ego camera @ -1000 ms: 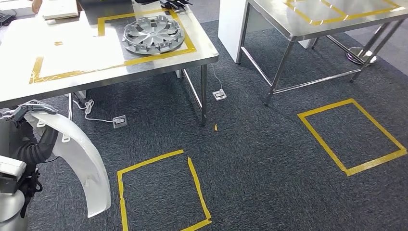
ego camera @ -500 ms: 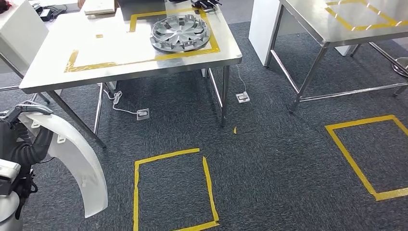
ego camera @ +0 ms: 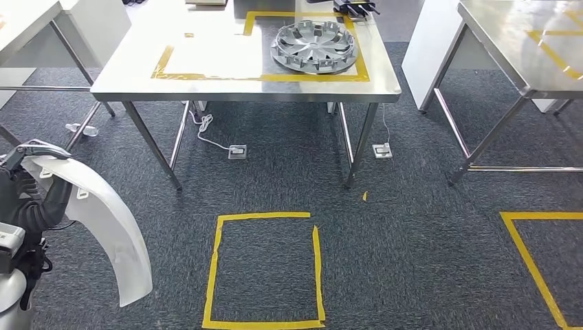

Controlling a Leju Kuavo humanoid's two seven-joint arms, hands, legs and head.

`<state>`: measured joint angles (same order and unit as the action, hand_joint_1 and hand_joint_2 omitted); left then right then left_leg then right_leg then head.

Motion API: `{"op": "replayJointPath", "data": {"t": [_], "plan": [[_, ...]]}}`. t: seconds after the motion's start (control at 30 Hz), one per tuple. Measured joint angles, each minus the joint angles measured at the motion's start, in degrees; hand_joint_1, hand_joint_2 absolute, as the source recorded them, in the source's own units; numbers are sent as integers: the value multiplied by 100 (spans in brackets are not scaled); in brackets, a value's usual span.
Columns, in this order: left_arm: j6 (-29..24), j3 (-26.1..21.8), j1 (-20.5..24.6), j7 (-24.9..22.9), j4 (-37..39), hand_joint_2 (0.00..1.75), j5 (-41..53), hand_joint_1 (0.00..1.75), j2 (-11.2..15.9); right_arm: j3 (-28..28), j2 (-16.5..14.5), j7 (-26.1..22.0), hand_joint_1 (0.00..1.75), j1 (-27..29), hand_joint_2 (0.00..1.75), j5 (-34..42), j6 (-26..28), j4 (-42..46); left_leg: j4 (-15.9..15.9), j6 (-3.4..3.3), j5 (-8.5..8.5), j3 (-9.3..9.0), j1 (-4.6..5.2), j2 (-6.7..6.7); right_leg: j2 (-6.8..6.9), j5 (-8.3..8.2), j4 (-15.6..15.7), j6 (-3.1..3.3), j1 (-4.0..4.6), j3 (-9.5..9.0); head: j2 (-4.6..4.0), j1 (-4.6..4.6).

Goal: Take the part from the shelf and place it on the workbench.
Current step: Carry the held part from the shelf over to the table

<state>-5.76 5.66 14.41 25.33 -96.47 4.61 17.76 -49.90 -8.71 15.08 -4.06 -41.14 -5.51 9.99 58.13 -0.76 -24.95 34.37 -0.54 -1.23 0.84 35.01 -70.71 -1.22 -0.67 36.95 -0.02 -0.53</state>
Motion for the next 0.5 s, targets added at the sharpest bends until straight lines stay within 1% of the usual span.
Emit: {"op": "replayJointPath", "data": {"t": [0.03,0.07,0.1,0.13,0.17,0.2,0.23,0.27,0.3,0.33,0.37,0.4,0.43,0.5], "plan": [[-2,3,-2,0,5,175,-2,175,-4,-6,1,3,0,9,0,14,18,0,6,-5,-1,9,1,38,-49,91,-327,-8,0,186,0,8],[-2,7,-3,-1,11,175,-3,175,-5,-12,1,6,0,17,0,23,34,0,15,-5,-4,15,1,76,-66,74,-475,-11,1,290,0,9],[-3,8,-1,-2,15,175,-3,175,-6,-16,1,8,0,20,0,26,46,0,26,-1,-8,15,-1,111,-70,-62,-380,-8,-2,278,0,11],[-3,8,5,-2,18,175,-4,175,-6,-19,1,10,0,19,0,28,54,0,40,8,-15,13,-4,140,-70,-279,-64,-1,-8,153,0,13],[-3,9,13,-2,19,175,-4,175,-6,-21,1,9,0,15,0,30,56,0,58,24,-25,13,-6,164,-75,-492,359,10,-14,-27,0,15],[-3,9,26,-2,19,175,-4,175,-6,-22,1,3,0,9,0,31,57,0,80,50,-37,19,1,188,-82,-639,730,26,-9,-187,0,17],[-4,11,39,-2,19,175,-4,175,-6,-24,1,-9,0,4,0,32,57,0,103,74,-51,31,15,206,-87,-723,985,42,-13,-295,0,18],[-7,13,50,-1,20,175,-9,175,-4,-26,-2,-20,0,2,0,32,60,0,117,74,-62,42,29,219,-92,-741,1106,53,-12,-345,0,17],[-15,14,58,1,23,175,-20,175,1,-30,-4,-31,0,1,0,33,63,0,121,75,-62,49,42,227,-92,-738,1123,62,-9,-350,0,15],[-27,15,63,2,27,175,-33,175,9,-33,-7,-36,0,2,0,33,68,0,119,73,-60,53,47,227,-90,-752,1133,64,-24,-354,0,14],[-43,16,65,5,31,175,-51,175,18,-38,-12,-34,0,2,0,33,72,0,106,69,-53,54,51,226,-90,-758,1141,60,-31,-360,1,13],[-57,18,73,9,32,175,-67,175,31,-43,-16,-34,0,2,0,33,74,0,81,80,-43,48,62,226,-90,-767,1159,57,-45,-367,1,12],[-69,19,84,13,30,175,-79,175,48,-46,-21,-34,0,0,0,33,75,0,22,68,-32,28,75,226,-89,-783,1204,49,-56,-390,1,9],[-85,21,107,21,21,175,-97,175,75,-50,-24,-27,0,-2,0,34,77,0,-267,14,68,-155,42,217,-91,-793,1249,38,-44,-439,0,14]]}}
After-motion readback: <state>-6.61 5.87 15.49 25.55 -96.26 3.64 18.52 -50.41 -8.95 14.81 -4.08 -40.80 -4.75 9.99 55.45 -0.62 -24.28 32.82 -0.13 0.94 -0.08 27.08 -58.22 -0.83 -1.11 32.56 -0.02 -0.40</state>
